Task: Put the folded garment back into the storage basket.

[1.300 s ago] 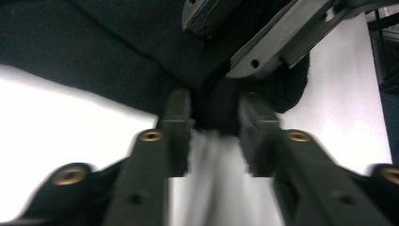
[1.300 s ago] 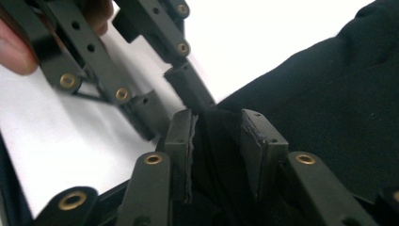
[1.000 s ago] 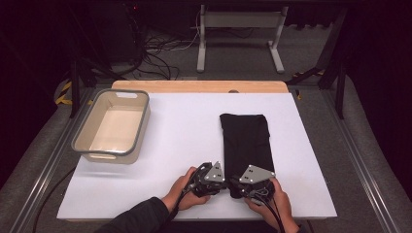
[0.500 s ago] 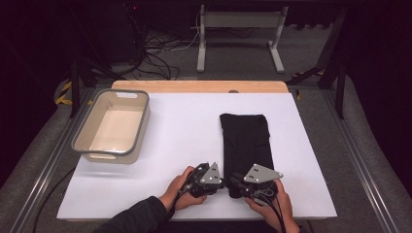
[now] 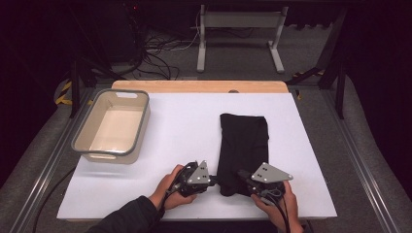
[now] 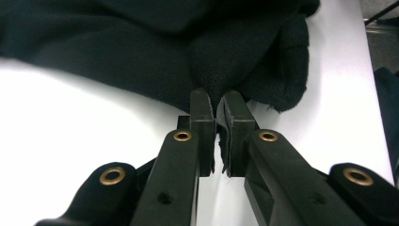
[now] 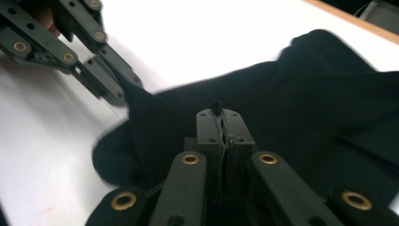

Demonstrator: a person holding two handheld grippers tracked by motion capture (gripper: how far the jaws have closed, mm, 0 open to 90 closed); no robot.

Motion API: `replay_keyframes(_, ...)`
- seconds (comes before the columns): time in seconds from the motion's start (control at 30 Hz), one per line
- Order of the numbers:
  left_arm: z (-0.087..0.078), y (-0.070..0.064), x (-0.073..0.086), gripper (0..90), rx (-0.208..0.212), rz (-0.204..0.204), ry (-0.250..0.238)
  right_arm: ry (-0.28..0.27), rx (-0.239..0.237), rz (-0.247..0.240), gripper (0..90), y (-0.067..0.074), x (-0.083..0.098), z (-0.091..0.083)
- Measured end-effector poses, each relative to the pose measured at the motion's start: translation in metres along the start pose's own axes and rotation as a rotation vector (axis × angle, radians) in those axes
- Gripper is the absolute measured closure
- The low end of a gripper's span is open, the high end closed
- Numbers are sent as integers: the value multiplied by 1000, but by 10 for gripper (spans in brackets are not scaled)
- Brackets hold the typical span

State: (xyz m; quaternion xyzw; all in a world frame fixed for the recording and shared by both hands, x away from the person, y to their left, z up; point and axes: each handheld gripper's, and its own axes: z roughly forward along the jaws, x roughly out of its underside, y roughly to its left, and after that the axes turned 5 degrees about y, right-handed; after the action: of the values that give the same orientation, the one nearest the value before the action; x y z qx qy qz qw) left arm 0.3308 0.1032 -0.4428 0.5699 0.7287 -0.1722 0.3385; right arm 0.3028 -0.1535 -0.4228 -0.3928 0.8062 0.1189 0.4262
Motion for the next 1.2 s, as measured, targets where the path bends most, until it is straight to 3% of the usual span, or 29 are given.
replay_keyframes(0.2,-16,4,14,857,-29,-27,-1,-45,-1,27,877,1,5,-25)
replay_keyframes(0.33,-21,3,20,857,-33,-29,8,-37,-8,39,876,7,16,-36)
replay_keyframes(0.4,-24,3,22,858,-35,-36,11,-11,18,32,871,12,26,-43)
replay_keyframes(0.5,-27,0,26,859,-30,-34,16,2,1,53,853,11,32,-44)
replay_keyframes(0.57,-29,-3,30,859,-29,-31,25,29,3,65,803,11,38,-42)
replay_keyframes(0.6,-30,-6,33,859,-20,-32,29,44,-4,82,696,10,41,-40)
replay_keyframes(0.63,-30,-6,33,859,-20,-32,29,44,-4,82,696,10,41,-40)
replay_keyframes(0.67,-31,-9,36,859,-10,-30,34,35,-5,94,608,9,41,-41)
replay_keyframes(0.77,-32,-16,39,859,4,-7,43,0,-10,84,526,10,35,-45)
replay_keyframes(0.87,-31,-22,40,859,1,12,55,-23,-7,79,519,10,33,-46)
replay_keyframes(1.0,-28,-27,41,858,10,25,70,-23,19,88,546,2,30,-36)
replay_keyframes(1.2,-27,-30,42,857,0,27,77,33,97,150,522,-46,20,13)
